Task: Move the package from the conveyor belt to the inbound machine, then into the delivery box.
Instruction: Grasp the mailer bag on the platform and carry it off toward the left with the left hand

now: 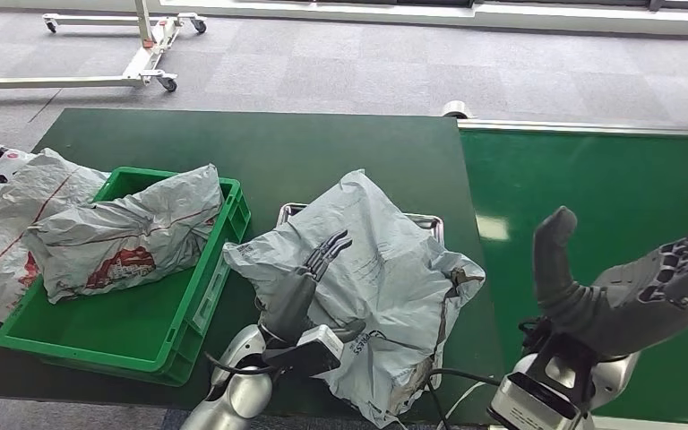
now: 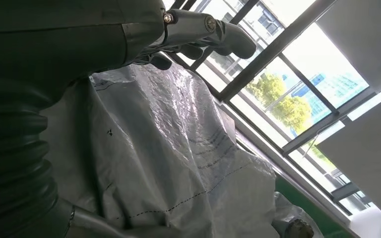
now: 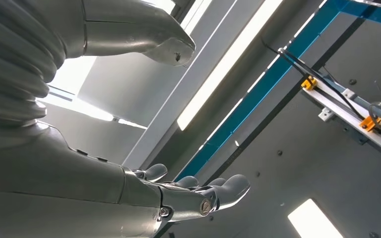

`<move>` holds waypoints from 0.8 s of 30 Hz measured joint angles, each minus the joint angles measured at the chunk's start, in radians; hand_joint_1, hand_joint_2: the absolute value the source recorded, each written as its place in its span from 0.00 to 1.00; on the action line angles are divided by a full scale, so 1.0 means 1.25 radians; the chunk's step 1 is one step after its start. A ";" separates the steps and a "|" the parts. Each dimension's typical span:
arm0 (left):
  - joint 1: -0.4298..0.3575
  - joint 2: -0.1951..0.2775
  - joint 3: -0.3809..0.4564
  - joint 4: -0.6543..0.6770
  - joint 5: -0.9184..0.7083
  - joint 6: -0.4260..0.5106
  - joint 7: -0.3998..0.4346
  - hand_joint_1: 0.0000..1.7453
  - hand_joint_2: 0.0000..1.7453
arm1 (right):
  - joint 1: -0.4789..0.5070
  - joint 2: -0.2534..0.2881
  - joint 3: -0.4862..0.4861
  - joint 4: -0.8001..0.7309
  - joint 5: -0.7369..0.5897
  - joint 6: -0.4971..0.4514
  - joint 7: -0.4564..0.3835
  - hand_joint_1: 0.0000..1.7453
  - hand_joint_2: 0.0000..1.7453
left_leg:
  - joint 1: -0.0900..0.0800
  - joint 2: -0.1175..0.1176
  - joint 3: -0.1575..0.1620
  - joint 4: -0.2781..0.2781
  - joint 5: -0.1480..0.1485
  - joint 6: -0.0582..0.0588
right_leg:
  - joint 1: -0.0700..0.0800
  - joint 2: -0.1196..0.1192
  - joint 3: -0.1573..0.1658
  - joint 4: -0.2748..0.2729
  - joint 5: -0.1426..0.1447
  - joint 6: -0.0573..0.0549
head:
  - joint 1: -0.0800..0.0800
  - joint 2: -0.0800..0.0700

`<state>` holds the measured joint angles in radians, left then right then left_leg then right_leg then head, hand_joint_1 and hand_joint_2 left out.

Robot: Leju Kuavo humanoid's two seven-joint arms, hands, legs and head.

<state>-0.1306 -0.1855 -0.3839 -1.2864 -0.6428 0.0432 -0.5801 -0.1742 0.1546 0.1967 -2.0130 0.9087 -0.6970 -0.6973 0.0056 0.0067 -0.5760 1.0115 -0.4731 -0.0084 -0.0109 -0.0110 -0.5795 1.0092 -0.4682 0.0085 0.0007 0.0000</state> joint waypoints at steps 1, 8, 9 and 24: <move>-0.002 0.000 -0.002 0.005 -0.004 -0.001 0.001 0.00 1.00 | 0.000 0.001 0.000 0.000 -0.002 0.000 0.000 0.00 1.00 | 0.000 0.000 0.000 0.000 0.000 0.000 | 0.000 0.000 0.000 0.000 0.000 0.000 | 0.000 0.000; -0.043 -0.007 -0.046 0.102 -0.064 -0.039 0.014 0.00 1.00 | -0.009 0.005 -0.001 0.007 -0.025 0.000 0.000 0.00 1.00 | 0.000 0.000 0.000 0.000 0.000 0.000 | 0.000 0.000 0.000 0.000 0.000 0.000 | 0.000 0.000; -0.054 -0.011 -0.056 0.128 -0.071 -0.045 0.013 0.00 1.00 | -0.014 0.008 -0.001 0.010 -0.025 0.000 0.000 0.00 1.00 | 0.000 0.000 0.000 0.000 0.000 0.000 | 0.000 0.000 0.001 0.000 0.000 0.000 | 0.000 0.000; -0.173 -0.048 -0.162 0.383 -0.107 -0.038 -0.016 1.00 1.00 | -0.026 0.038 -0.007 0.040 -0.010 0.000 0.000 0.00 1.00 | 0.000 -0.001 0.000 0.000 0.000 0.000 | 0.000 -0.001 0.001 0.000 0.000 0.000 | 0.000 0.000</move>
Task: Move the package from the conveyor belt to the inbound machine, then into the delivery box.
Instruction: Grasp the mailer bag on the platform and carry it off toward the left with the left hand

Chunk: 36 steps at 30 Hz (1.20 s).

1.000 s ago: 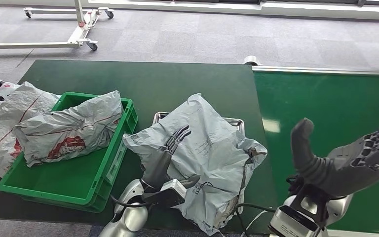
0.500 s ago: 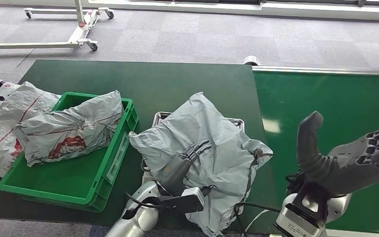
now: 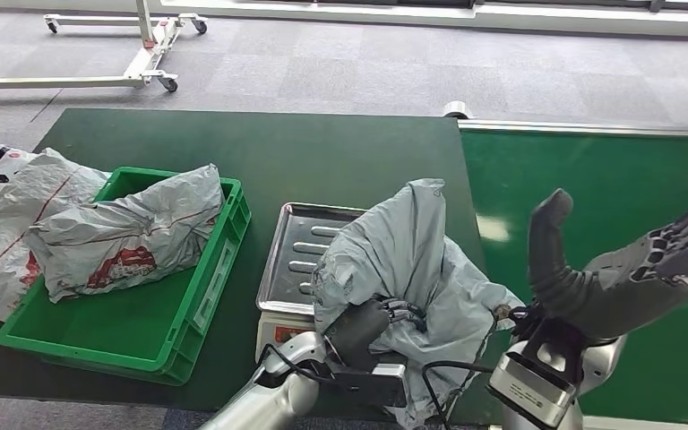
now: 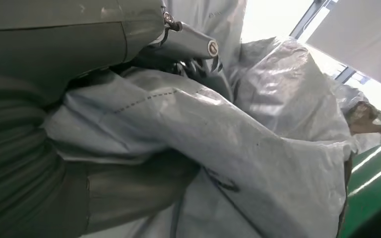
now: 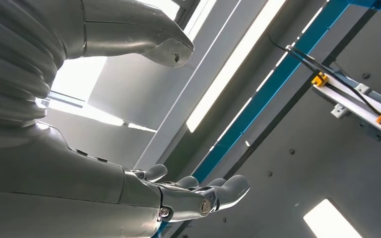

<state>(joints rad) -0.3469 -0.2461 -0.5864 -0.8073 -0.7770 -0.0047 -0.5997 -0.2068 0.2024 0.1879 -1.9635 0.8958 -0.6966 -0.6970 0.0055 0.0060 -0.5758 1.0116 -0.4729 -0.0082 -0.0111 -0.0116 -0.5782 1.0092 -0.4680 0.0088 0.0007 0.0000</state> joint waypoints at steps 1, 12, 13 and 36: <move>-0.005 0.000 -0.002 0.006 -0.001 0.007 0.000 1.00 1.00 | 0.000 0.000 0.000 0.000 0.000 0.000 0.000 0.00 1.00 | 0.000 0.000 0.000 0.000 0.000 0.000 | 0.000 0.000 0.000 0.000 0.000 0.000 | 0.000 0.000; 0.009 0.026 0.060 -0.094 0.079 0.244 0.012 1.00 1.00 | 0.018 0.007 -0.020 0.000 0.011 0.000 0.000 0.00 1.00 | 0.000 0.000 0.000 0.000 0.000 -0.001 | 0.001 0.000 0.000 0.000 0.000 0.000 | 0.000 0.000; 0.016 0.032 0.079 -0.124 0.085 0.270 0.016 1.00 1.00 | 0.021 0.007 -0.023 0.000 0.012 0.000 0.000 0.00 1.00 | 0.000 0.000 0.000 0.000 0.001 -0.001 | 0.001 0.000 0.000 0.000 0.000 0.000 | 0.000 0.000; 0.085 0.084 0.238 -0.373 0.108 0.478 0.030 1.00 1.00 | 0.042 0.010 -0.038 0.000 0.013 0.000 0.000 0.00 1.00 | 0.001 0.001 0.000 0.000 0.001 -0.001 | 0.001 0.001 -0.001 0.000 0.000 0.000 | 0.000 0.000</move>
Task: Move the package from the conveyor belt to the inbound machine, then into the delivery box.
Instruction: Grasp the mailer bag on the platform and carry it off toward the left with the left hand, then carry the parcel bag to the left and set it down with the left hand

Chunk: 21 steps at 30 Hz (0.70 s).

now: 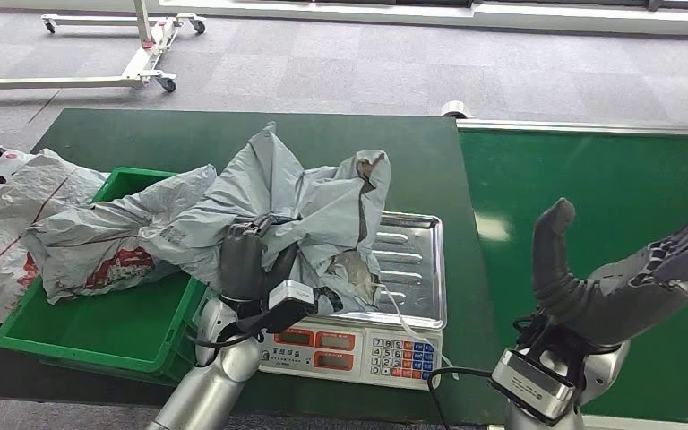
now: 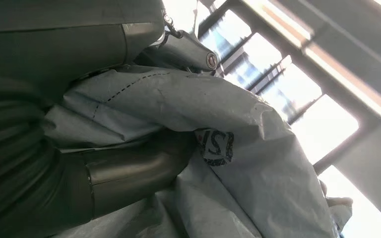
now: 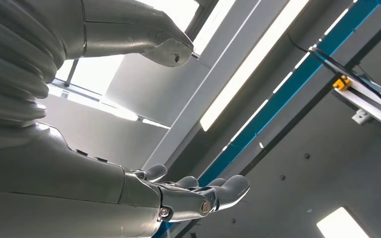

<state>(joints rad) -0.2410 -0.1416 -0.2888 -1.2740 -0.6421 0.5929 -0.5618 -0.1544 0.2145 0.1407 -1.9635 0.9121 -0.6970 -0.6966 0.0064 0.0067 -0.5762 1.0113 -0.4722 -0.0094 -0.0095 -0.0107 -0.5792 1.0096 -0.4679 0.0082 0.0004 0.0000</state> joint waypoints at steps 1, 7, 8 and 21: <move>0.000 0.000 0.001 -0.001 0.000 0.001 0.000 1.00 1.00 | 0.000 0.000 0.000 0.000 0.000 0.000 0.000 0.00 1.00 | 0.000 0.000 0.000 0.000 0.000 0.000 | 0.000 0.000 0.000 0.000 0.000 0.000 | 0.000 0.000; 0.018 -0.022 0.201 -0.156 -0.207 0.083 0.032 1.00 1.00 | 0.003 0.015 -0.016 0.001 0.010 0.000 0.000 0.00 1.00 | 0.000 0.000 0.000 0.000 0.000 0.000 | 0.000 0.000 0.000 0.000 0.000 0.000 | 0.000 0.000; 0.013 -0.034 0.232 -0.159 -0.259 0.084 0.038 1.00 1.00 | 0.003 0.016 -0.017 0.001 0.011 0.000 0.000 0.00 1.00 | 0.000 0.000 0.000 0.000 0.000 0.000 | 0.000 0.000 0.000 0.000 0.000 0.000 | 0.000 0.000; -0.054 -0.118 0.516 -0.143 -0.550 0.085 0.139 1.00 1.00 | 0.015 0.031 -0.035 0.004 0.029 0.000 0.000 0.00 1.00 | 0.000 0.000 0.000 0.000 0.000 0.000 | 0.000 0.000 -0.001 0.000 0.000 0.000 | 0.000 0.000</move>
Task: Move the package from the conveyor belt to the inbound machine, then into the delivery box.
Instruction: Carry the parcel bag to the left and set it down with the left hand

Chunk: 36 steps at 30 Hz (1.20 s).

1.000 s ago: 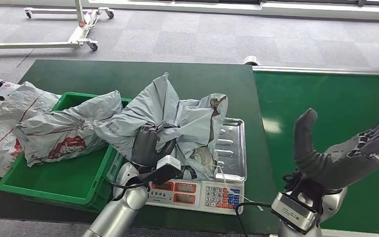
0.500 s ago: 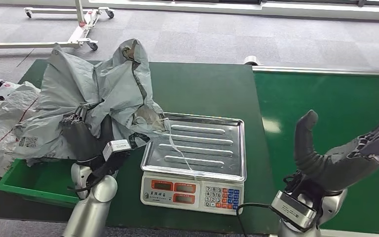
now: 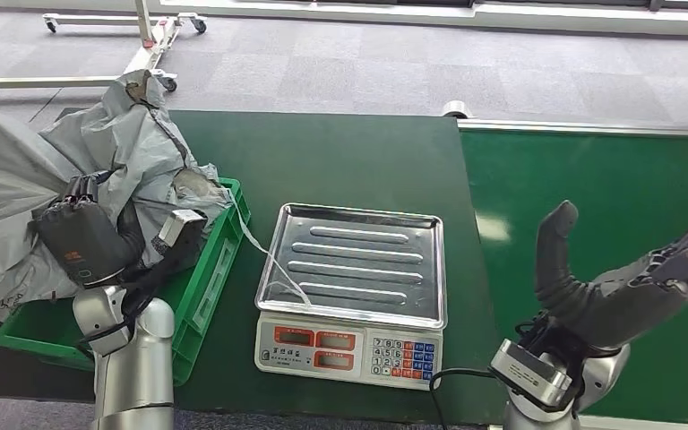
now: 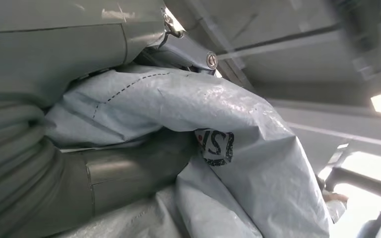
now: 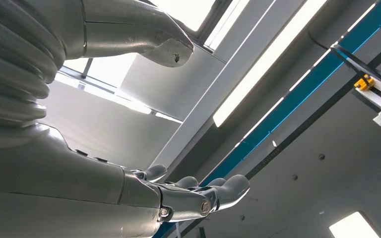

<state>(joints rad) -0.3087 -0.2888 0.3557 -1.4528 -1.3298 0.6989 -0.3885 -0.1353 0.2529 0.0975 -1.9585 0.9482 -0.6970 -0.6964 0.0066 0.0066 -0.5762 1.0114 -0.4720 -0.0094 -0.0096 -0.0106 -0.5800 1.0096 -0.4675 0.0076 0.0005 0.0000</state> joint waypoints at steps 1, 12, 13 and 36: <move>-0.005 0.001 0.003 0.016 -0.004 0.000 0.031 1.00 1.00 | 0.000 0.000 -0.001 0.000 0.000 0.000 0.000 0.00 1.00 | 0.000 0.000 0.000 0.000 0.000 0.000 | 0.000 0.000 0.000 0.000 0.000 0.000 | 0.000 0.000; -0.043 0.052 0.005 0.205 0.042 0.000 0.238 0.00 0.00 | 0.007 0.000 -0.013 0.000 -0.005 0.000 0.000 0.00 1.00 | 0.000 0.000 0.000 0.000 0.000 0.000 | 0.000 0.000 0.000 0.000 0.000 0.000 | 0.000 0.000; -0.044 0.056 0.005 0.214 0.047 0.000 0.244 0.00 0.00 | 0.007 0.000 -0.013 0.000 -0.004 0.000 0.000 0.00 1.00 | 0.000 0.000 0.000 0.000 0.000 0.000 | 0.000 0.000 0.000 0.000 0.000 0.000 | 0.000 0.000; -0.048 0.076 -0.030 0.243 0.329 -0.051 0.150 0.00 0.00 | 0.008 0.003 -0.021 0.001 0.002 0.000 0.000 0.00 1.00 | 0.000 -0.001 0.000 0.000 0.000 0.000 | 0.000 -0.001 0.001 0.000 0.000 0.000 | 0.000 0.000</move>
<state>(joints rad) -0.3691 -0.1935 0.3180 -1.1485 -0.9189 0.6349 -0.2011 -0.1253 0.2571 0.0710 -1.9573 0.9504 -0.6970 -0.6970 0.0067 0.0059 -0.5761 1.0114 -0.4715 -0.0095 -0.0098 -0.0115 -0.5787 1.0096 -0.4673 0.0075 0.0005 0.0000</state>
